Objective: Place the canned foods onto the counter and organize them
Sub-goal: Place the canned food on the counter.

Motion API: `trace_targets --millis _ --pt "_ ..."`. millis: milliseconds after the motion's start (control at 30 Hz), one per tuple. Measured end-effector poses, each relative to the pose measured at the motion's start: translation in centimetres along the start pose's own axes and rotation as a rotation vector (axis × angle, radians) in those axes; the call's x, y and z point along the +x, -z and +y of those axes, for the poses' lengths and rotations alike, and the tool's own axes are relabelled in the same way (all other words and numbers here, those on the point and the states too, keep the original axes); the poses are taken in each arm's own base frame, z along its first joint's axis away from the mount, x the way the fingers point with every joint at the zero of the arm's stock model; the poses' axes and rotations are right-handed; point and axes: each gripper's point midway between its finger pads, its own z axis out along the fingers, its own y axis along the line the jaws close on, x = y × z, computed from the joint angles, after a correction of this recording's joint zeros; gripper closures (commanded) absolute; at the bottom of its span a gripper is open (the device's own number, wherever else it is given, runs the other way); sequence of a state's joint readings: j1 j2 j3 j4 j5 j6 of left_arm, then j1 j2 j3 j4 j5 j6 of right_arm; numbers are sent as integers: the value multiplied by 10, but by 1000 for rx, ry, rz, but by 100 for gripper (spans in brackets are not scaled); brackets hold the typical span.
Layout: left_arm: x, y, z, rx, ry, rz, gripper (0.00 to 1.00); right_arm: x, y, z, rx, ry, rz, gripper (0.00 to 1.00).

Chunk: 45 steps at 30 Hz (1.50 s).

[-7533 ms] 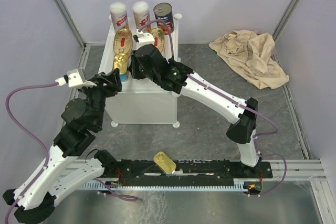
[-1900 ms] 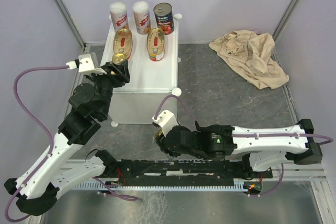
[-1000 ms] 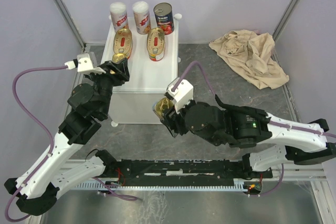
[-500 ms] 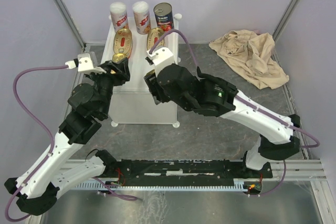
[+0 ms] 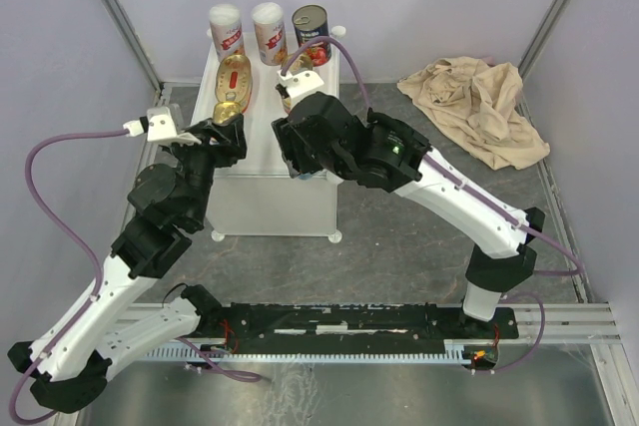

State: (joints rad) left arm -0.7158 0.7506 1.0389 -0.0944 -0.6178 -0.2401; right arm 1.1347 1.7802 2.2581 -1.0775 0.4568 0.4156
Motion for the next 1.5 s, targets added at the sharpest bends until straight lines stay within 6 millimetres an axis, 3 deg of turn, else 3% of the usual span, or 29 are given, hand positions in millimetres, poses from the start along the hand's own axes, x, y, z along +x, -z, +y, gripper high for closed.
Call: trace_targets --millis 267,533,633,900,1267,1367,1500 --pt "5 -2 -2 8 0 2 30 -1 -17 -4 3 -46 15 44" --pt "11 -5 -5 15 -9 18 30 -2 -30 -6 17 -69 10 11" --pt "14 -7 -5 14 -13 23 30 1 -36 -6 22 -68 9 6" --pt "23 -12 -7 12 -28 45 30 6 -38 -7 23 -52 8 6" --pt "30 -16 -8 7 -39 60 30 -24 16 -23 -26 -95 -126 7" --pt "30 -16 -8 7 -40 62 30 -20 29 -30 -29 -98 -144 14" --pt "30 -16 -8 6 -40 62 32 -10 43 -43 -16 -99 -158 38"
